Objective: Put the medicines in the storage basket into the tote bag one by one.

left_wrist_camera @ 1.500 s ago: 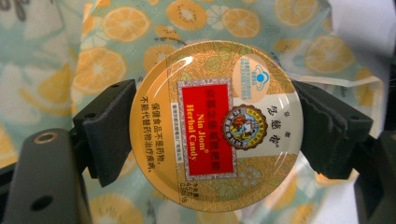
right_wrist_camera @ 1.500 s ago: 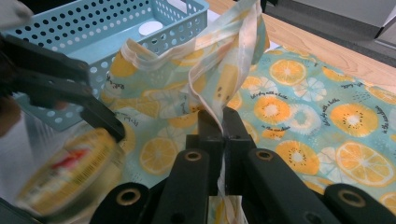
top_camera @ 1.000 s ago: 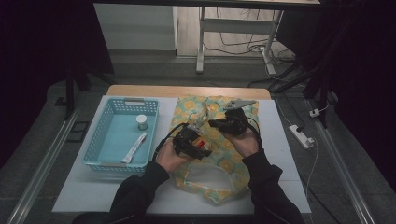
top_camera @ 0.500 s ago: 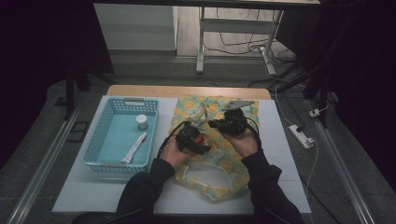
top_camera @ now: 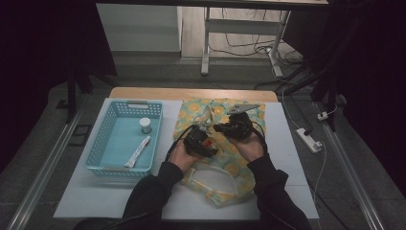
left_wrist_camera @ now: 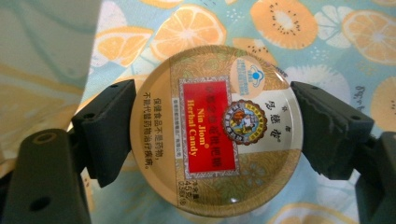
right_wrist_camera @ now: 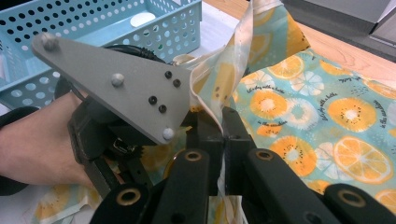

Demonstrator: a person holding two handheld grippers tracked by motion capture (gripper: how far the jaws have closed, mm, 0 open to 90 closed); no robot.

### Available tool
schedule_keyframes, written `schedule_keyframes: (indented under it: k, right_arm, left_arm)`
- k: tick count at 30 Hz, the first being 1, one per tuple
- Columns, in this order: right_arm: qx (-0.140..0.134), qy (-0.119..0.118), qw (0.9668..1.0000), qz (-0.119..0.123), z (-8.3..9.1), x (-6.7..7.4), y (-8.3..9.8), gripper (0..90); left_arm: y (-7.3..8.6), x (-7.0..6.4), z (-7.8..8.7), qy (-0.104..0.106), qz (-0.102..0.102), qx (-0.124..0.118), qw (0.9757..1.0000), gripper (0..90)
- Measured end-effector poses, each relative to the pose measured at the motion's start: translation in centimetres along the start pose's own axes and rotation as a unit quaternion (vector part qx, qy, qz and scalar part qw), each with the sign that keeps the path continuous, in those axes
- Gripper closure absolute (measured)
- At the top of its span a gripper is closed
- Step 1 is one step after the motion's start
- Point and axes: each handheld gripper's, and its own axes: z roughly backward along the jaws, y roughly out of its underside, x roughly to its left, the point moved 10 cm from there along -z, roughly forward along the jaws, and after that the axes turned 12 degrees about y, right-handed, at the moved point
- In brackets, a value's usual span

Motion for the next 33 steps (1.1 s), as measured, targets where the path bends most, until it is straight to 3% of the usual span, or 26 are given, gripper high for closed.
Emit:
schedule_keyframes:
  k: [11,21,24,29,33]
  right_arm:
    - [-0.005,0.001,1.0,-0.004,0.3,-0.1,-0.1,89.8]
    - [-0.006,0.0,1.0,-0.002,0.3,-0.2,-0.1,89.8]
    - [-0.006,-0.001,1.0,-0.001,0.3,-0.2,0.0,89.8]
    - [-0.006,-0.001,1.0,0.001,0.4,-0.2,0.0,89.8]
    - [-0.007,-0.002,1.0,0.002,0.3,-0.1,-0.1,89.8]
  left_arm:
    - [-0.2,-0.7,1.5,0.012,0.001,-0.012,0.9999,10.9]
    - [-0.2,-2.4,3.6,0.049,0.012,-0.038,0.998,6.2]
    - [-0.2,-2.9,4.1,0.05,0.004,-0.035,0.9981,4.8]
    - [-0.1,-3.6,5.2,0.067,0.008,-0.043,0.9968,2.9]
    - [0.1,-3.9,6.0,0.069,0.012,-0.048,0.9964,2.1]
